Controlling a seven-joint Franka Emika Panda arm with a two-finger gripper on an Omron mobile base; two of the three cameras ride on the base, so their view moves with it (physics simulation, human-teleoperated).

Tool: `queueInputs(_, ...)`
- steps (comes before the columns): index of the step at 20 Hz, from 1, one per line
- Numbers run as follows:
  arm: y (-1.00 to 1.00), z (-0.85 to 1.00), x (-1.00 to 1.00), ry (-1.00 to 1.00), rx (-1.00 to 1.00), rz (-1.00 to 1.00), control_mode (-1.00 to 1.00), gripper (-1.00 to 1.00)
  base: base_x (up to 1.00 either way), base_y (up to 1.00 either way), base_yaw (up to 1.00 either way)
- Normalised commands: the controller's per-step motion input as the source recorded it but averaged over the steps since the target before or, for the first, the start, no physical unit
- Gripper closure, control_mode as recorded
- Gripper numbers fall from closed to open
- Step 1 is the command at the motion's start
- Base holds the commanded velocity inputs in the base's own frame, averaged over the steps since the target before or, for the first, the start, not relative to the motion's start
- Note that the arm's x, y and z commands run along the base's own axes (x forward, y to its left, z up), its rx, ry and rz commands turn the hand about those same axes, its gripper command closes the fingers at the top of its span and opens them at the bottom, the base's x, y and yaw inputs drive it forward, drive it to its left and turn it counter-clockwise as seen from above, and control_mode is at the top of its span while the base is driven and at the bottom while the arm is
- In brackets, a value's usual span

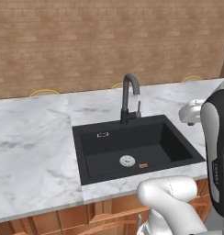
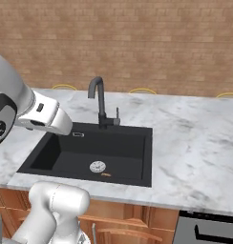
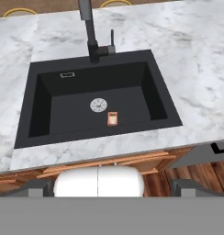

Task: Pick up the bar soap and bar soap from the sink, and place them back in the cabinet, and close the cabinet door.

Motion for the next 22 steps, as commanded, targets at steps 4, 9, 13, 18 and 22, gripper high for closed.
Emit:
queueInputs(4,0.00,0.00,0.00,0.00,0.00,0.00,1.00,-1.00,0.48,0.00,0.02)
queueInputs(9,0.00,0.00,0.00,0.00,0.00,0.00,1.00,-1.00,0.66,0.00,0.08)
queueInputs(13,0.00,0.00,0.00,0.00,0.00,0.00,1.00,-1.00,0.29,0.00,0.00)
queueInputs(18,0.00,0.00,0.00,0.00,0.00,0.00,1.00,-1.00,0.53,0.00,0.00)
queueInputs(22,0.00,0.00,0.00,0.00,0.00,0.00,1.00,-1.00,0.69,0.00,0.00)
